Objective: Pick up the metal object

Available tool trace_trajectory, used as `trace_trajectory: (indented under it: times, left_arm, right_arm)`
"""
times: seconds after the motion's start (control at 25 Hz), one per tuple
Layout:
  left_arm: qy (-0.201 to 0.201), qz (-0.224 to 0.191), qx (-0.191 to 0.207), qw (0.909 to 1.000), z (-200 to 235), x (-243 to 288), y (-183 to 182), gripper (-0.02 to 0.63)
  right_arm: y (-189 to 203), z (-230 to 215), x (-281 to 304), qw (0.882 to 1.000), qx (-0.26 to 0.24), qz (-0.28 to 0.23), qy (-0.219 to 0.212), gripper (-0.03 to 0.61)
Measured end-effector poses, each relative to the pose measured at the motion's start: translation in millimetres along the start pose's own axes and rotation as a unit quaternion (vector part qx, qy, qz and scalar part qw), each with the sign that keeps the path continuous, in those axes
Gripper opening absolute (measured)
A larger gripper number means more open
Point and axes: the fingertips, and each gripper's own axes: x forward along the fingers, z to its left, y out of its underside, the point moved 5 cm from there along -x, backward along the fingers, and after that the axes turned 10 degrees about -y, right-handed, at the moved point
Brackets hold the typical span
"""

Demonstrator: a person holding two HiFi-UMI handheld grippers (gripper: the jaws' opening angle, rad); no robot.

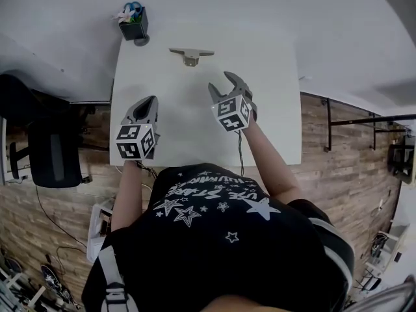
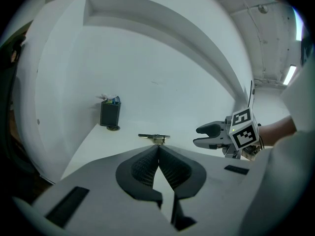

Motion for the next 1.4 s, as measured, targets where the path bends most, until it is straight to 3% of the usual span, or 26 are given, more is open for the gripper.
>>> trace_trajectory:
  times: [0.24, 0.6, 0.92, 1.4]
  left_arm:
    - [-0.005, -0.007, -0.005, 0.9999, 16.4, 23.7, -17.3, 0.018]
    - [-0.014, 0.01, -0.023, 0.9996, 36.2, 60.6, -18.1, 0.018]
    - [-0.017, 0.027, -0.039, 0.9987, 51.3, 84.7, -10.0, 0.018]
    - [-0.012, 0.04, -0.043, 0.9982, 60.2, 95.0, -3.1, 0.018]
  right_arm:
    - [-18.9, -11.0, 37.7, 0.997, -0.069, 0.027, 0.005, 0.218]
    - [-32.2, -19.6, 99.4, 0.984, -0.171, 0.057, 0.002, 0.218]
    - [-31.9, -19.2, 143.6, 0.974, -0.214, 0.07, 0.011, 0.218]
    - [-39.4, -15.2, 167.6, 0.971, -0.225, 0.075, 0.018, 0.215]
